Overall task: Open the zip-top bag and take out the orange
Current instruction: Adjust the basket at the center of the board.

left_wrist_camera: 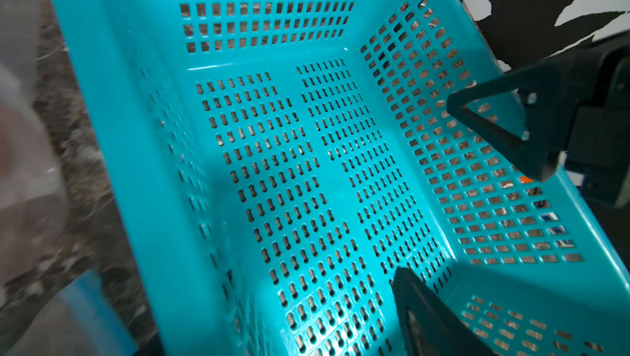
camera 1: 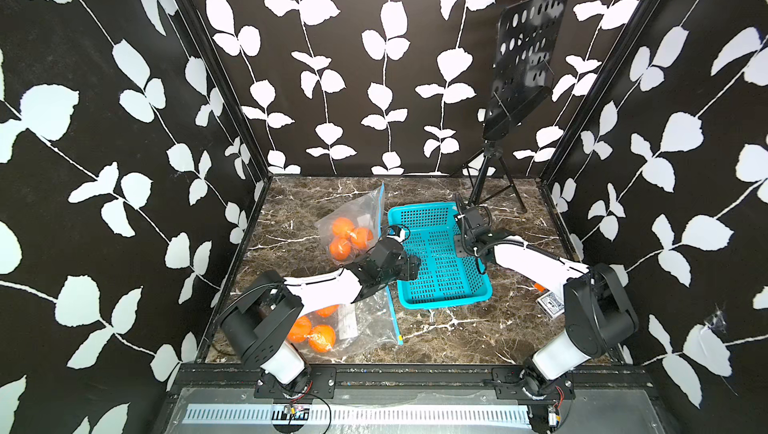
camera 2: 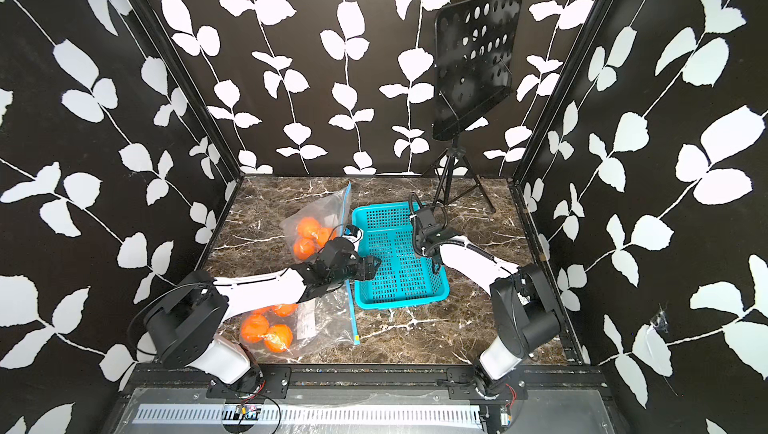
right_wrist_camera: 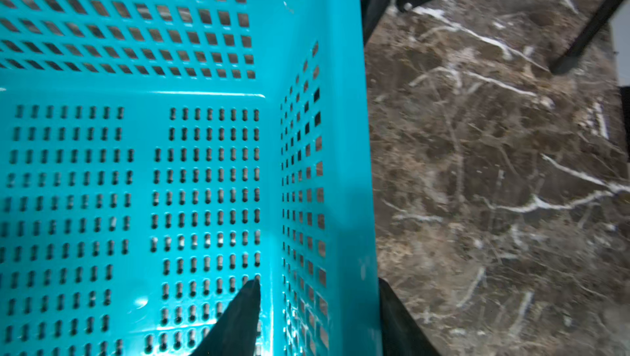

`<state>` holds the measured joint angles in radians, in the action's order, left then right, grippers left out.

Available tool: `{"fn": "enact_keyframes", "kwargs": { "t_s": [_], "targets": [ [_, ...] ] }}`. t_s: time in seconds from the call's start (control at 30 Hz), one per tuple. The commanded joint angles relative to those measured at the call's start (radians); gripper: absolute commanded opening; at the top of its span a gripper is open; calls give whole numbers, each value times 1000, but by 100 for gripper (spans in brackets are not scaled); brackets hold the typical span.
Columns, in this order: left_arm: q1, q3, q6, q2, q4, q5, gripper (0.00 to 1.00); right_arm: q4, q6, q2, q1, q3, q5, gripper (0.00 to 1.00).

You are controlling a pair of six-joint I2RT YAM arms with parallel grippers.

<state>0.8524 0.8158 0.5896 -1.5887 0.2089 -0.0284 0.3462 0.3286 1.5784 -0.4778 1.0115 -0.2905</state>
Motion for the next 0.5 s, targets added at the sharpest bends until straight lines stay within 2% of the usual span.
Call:
{"fn": "enact_keyframes", "kwargs": {
  "t_s": [0.0, 0.23, 0.4, 0.47],
  "targets": [
    [63, 70, -22, -92, 56, 68, 77, 7, 33, -58, -1, -84, 170, 44],
    [71, 119, 4, -142, 91, 108, 77, -21, 36, -156, 53, -178, 186, 40],
    [75, 71, 13, -112, 112, 53, 78, 12, 6, -103, 53, -111, 261, 42],
    [74, 52, 2, -84, 110, 28, 79, 13, 16, -82, 49, -93, 256, 46]
  ]
}}
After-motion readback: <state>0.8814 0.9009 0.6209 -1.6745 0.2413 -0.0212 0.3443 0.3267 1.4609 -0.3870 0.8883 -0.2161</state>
